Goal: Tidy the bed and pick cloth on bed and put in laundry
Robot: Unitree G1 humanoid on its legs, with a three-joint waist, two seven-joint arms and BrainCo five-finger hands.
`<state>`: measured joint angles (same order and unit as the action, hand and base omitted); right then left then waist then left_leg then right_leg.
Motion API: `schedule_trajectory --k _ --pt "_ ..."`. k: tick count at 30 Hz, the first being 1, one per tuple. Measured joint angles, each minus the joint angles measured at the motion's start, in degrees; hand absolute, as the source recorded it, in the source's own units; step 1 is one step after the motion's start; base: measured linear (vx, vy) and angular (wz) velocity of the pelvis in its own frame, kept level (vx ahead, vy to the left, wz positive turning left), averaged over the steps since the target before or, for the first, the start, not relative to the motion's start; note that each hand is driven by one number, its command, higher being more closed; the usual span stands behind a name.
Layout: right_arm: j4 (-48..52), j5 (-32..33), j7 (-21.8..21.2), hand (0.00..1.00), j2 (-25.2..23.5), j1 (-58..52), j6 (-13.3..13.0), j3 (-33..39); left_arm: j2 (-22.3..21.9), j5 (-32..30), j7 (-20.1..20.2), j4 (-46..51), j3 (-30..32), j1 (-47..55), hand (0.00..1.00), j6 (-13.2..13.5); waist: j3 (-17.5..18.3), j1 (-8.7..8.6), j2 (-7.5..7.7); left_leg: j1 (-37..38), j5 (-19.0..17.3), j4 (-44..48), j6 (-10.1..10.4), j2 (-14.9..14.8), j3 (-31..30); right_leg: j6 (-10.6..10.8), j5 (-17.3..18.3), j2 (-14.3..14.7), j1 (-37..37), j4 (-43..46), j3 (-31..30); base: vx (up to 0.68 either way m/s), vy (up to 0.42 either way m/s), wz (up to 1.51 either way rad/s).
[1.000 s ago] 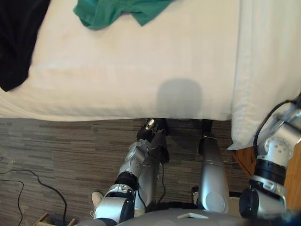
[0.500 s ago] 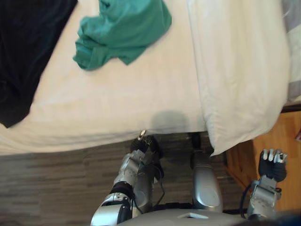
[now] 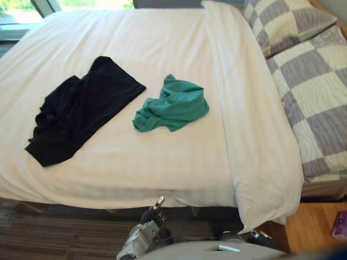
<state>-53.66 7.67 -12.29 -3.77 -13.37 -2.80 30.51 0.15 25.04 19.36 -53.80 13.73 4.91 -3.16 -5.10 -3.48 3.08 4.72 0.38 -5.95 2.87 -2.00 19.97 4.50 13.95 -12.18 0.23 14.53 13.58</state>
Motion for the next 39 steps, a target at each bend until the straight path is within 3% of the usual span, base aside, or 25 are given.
schedule_trajectory --k 3,5,9,11,13,17,18,19,20,22,24,25,26,27,28,29,31,32,33,34,35,37,39 --pt "-2.12 0.13 -0.41 0.00 2.36 1.69 4.49 -1.58 0.94 -1.51 -2.43 -1.77 -0.90 0.04 0.00 -0.42 0.87 0.56 -0.70 0.67 0.47 0.00 0.00 0.14 -0.27 -0.03 -0.16 0.22 0.78 -0.28 -0.01 -0.04 -0.008 -0.01" --pt "-3.30 -0.01 -0.40 0.00 3.46 2.71 7.19 -1.77 1.93 -3.49 -5.09 -3.16 -1.61 0.01 0.00 -2.52 0.98 0.60 -1.54 1.65 0.55 -0.01 0.04 -0.24 -0.35 0.11 -2.00 1.27 3.43 -4.02 0.23 -0.01 0.004 -0.02" --pt "-5.47 0.06 -0.39 0.00 4.70 4.29 9.67 -2.58 3.42 -6.55 -9.87 -3.82 -1.82 0.54 0.00 -5.65 0.85 0.87 -1.34 3.06 -0.03 0.40 0.00 -0.43 0.00 0.27 -4.21 1.94 6.85 -8.64 0.55 0.02 0.026 -0.05" --pt "-6.36 2.16 0.44 0.00 4.94 4.69 10.29 -2.76 4.81 -6.59 -13.64 -3.93 -0.46 1.09 0.00 -6.19 -0.66 0.93 -0.18 -1.17 -6.06 12.23 -0.30 -1.90 -0.24 0.78 -4.61 1.08 8.34 -8.45 1.50 0.03 0.039 0.05" --pt "-6.37 5.33 1.71 0.00 4.91 4.72 10.56 -2.75 4.85 -6.58 -16.06 -3.75 0.31 1.27 0.00 -5.21 -1.24 1.13 -0.53 -3.47 -8.07 16.93 -0.58 -3.17 -0.35 0.92 -4.51 0.89 8.30 -7.63 2.40 0.01 0.028 0.17" --pt "-5.87 7.04 2.65 0.00 4.99 4.68 10.57 -1.41 5.35 -8.87 -19.63 -3.69 1.99 1.72 0.00 -2.82 -2.36 0.90 -0.69 -3.46 -7.62 17.00 -1.22 -2.36 -1.54 2.00 -2.05 -1.62 6.21 -0.93 3.87 -0.05 0.050 0.17" --pt "-5.19 6.58 2.71 0.00 5.24 4.62 10.56 -0.04 5.09 -8.95 -19.99 -3.59 3.33 2.33 0.00 -1.69 -2.55 0.34 0.19 -3.21 -7.58 17.66 -1.11 -1.20 -1.49 1.61 -0.07 -3.96 5.22 2.19 4.03 -0.09 0.021 0.07" --pt "-4.26 6.48 2.71 0.00 5.11 4.63 10.38 1.44 4.72 -8.96 -20.01 -3.48 5.94 2.33 0.00 -0.44 -3.47 -0.43 2.19 -5.08 -10.62 25.26 -0.70 -1.25 -0.95 1.14 2.16 -7.06 4.50 5.78 3.50 -0.10 0.003 -0.03" --pt "-4.33 5.94 2.65 0.00 6.47 4.53 10.06 1.56 4.87 -8.99 -19.95 -3.39 7.07 2.62 0.00 0.62 -3.38 -0.59 2.33 -7.55 -13.12 33.12 -1.96 -3.68 -0.94 0.64 3.93 -8.92 2.99 8.56 1.97 -0.10 0.034 -0.20" --pt "-4.76 3.78 2.29 0.00 9.83 4.68 9.60 1.57 4.82 -10.28 -19.61 -3.48 8.87 4.79 0.00 3.94 -3.39 -1.60 1.77 -10.25 -14.09 39.44 0.33 -11.80 -4.26 2.34 6.28 -11.94 -0.86 14.36 -2.11 -0.10 0.164 -0.35" --pt "-5.34 1.75 2.00 0.00 12.18 4.70 8.71 2.32 4.40 -10.35 -18.28 -3.57 8.92 6.07 0.00 6.15 -3.48 -2.40 0.49 -10.69 -13.43 38.53 1.38 -17.02 -7.39 3.99 6.78 -13.04 -3.43 16.82 -4.02 -0.07 0.370 -0.31" --pt "-6.26 -0.35 1.80 0.00 13.96 4.62 7.94 2.93 4.09 -10.76 -16.77 -3.58 8.83 6.94 0.00 7.00 -3.39 -2.47 -0.23 -10.45 -13.02 37.38 2.40 -19.49 -8.17 5.86 5.91 -14.13 -4.35 16.80 -5.31 -0.02 0.608 -0.24" --pt "-6.53 -2.99 1.50 0.00 14.72 3.61 6.98 3.64 3.66 -11.14 -15.47 -3.57 8.60 7.26 0.00 7.89 -3.25 -2.98 -0.90 -8.68 -11.83 33.11 9.24 -19.74 -7.57 8.19 3.36 -15.48 -3.22 14.01 -5.64 0.02 0.608 -0.09" --pt "-6.59 -4.44 1.36 0.00 14.88 3.11 6.25 3.72 3.21 -11.15 -14.82 -3.59 8.10 7.24 0.00 8.14 -3.28 -3.26 -1.63 -7.61 -10.75 30.65 12.01 -19.26 -7.15 9.08 1.35 -16.00 -1.64 11.32 -5.00 0.07 0.730 0.06" --pt "-7.47 -6.61 1.47 0.00 14.10 2.31 3.84 3.65 3.26 -11.64 -14.01 -3.65 6.39 6.38 0.00 8.05 -3.36 -3.13 -2.70 -6.84 -9.28 28.83 12.45 -17.90 -6.04 9.25 -3.80 -16.82 0.10 7.59 -5.57 0.05 0.748 -0.05" --pt "-8.50 -6.95 0.95 0.00 11.17 2.60 2.81 1.91 5.41 -12.88 -13.88 -3.76 5.10 5.35 0.00 7.67 -3.42 -2.23 -0.93 -7.10 -11.25 30.01 11.64 -15.41 -4.75 5.36 -11.08 -18.78 -0.29 5.12 -6.38 0.03 0.729 -0.08" --pt "-8.40 -6.21 0.40 0.00 6.35 2.93 0.77 -2.07 7.01 -13.22 -14.00 -2.76 2.60 4.39 0.00 7.07 -2.15 -1.67 -1.81 -7.22 -10.66 26.64 9.10 -14.69 -1.78 -3.22 -21.27 -17.84 -2.30 1.67 -2.05 -0.02 0.663 -0.17" --pt "-8.28 -7.77 1.17 0.00 5.98 2.97 0.17 -5.97 7.42 -13.29 -13.69 -1.40 0.72 4.24 0.00 6.17 -2.04 -1.77 -1.61 -5.62 -8.22 21.64 7.24 -13.56 -0.78 1.30 -17.80 -15.16 -2.89 3.86 1.43 0.02 0.617 -0.12" --pt "-8.25 -8.29 0.46 0.00 6.41 2.72 0.15 -7.62 7.52 -13.40 -13.18 -1.15 -0.51 3.92 0.00 5.88 -1.98 -1.73 -1.75 -5.00 -6.90 18.81 6.41 -13.09 -0.41 3.45 -15.98 -12.88 -2.89 4.64 3.10 0.04 0.446 0.05" --pt "-7.44 -9.13 -1.30 0.00 6.71 2.65 0.19 -10.91 7.63 -13.99 -12.05 -0.74 -3.02 2.53 0.00 5.53 -1.91 -1.66 -1.87 -4.19 -4.11 13.71 5.09 -11.84 -0.02 4.40 -11.98 -7.75 -2.96 5.44 5.14 0.08 0.375 0.21" --pt "-5.63 -9.98 -2.31 0.00 6.87 2.62 0.11 -12.88 7.50 -15.15 -10.76 -0.35 -5.45 0.97 0.00 4.77 -1.97 -1.64 -1.74 -3.88 -1.92 9.79 3.76 -9.88 -0.11 4.53 -9.01 -2.66 -2.93 5.14 5.98 0.07 0.294 0.23" --pt "-4.24 -12.21 -3.22 0.00 7.24 2.92 -0.37 -15.08 6.72 -17.33 -9.44 -0.46 -8.75 -0.78 0.00 3.67 -1.96 -1.62 -1.22 -4.48 -0.81 7.81 2.26 -5.75 0.05 3.27 -5.16 1.81 -0.51 0.06 7.35 0.06 0.294 0.20" --pt "-3.92 -13.54 -3.49 0.00 7.89 3.51 -1.75 -17.05 5.57 -20.16 -8.54 -0.55 -11.33 -1.61 0.00 3.41 -1.84 -1.74 -0.83 -4.78 -0.06 7.36 0.98 -1.95 0.05 2.79 -4.96 0.35 2.60 -5.69 7.42 0.05 0.221 0.32"
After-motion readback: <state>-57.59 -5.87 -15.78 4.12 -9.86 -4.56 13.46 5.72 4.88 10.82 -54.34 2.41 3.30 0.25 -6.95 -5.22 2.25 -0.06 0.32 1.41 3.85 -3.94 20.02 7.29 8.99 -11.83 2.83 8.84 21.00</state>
